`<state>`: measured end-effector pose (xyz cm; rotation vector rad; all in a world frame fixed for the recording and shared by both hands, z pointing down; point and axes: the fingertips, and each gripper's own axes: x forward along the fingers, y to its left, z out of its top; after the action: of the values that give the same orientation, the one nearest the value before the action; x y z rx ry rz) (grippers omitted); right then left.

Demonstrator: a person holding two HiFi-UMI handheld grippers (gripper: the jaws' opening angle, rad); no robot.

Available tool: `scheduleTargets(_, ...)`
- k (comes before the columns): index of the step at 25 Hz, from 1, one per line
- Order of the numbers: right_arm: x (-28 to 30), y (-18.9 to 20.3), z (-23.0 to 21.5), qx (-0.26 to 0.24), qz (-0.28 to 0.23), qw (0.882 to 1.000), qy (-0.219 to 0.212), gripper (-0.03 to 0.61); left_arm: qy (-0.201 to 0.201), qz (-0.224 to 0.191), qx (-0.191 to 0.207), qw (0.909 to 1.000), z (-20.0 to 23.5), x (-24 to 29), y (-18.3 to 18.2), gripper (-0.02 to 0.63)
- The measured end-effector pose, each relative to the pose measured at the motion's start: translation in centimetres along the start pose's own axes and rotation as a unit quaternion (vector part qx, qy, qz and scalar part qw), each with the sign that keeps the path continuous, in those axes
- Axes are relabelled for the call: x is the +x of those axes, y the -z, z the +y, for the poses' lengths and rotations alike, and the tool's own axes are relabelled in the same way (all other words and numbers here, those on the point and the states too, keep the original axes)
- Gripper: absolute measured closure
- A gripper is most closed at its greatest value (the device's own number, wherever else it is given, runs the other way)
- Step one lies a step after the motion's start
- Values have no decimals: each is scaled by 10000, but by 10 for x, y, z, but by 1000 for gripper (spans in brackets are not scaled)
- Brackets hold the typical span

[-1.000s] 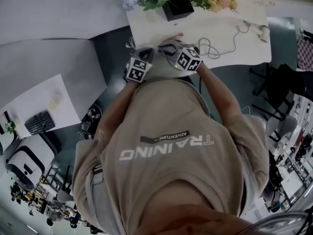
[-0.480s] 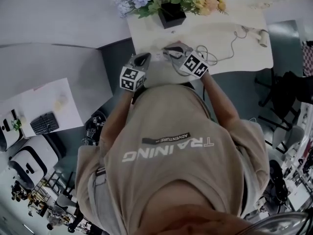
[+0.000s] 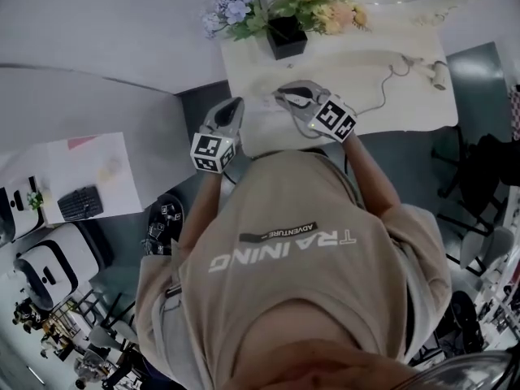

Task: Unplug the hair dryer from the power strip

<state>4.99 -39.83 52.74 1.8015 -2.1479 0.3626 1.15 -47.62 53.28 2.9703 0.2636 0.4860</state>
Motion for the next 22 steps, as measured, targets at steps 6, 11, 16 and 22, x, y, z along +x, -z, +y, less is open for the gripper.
scheduleTargets(6,-10,-12,0,131,-180,9997,65,500,-244,-252,198,9992,-6,-17,-11,607)
scheduleTargets(11,-15,-13,0,223,-235,9994,127,500,-354,-338,164,9987,-10,-27,-12,607)
scheduleTargets(16,-18,-12,1,242,-218,9994,73,500,-321,-309,221,9988,-15,-28,-10,607)
scheduleTargets(22,-16,-10,5,202,-117,9997,-38,500,-241,-280,276,9989,-19,-26,-11,607)
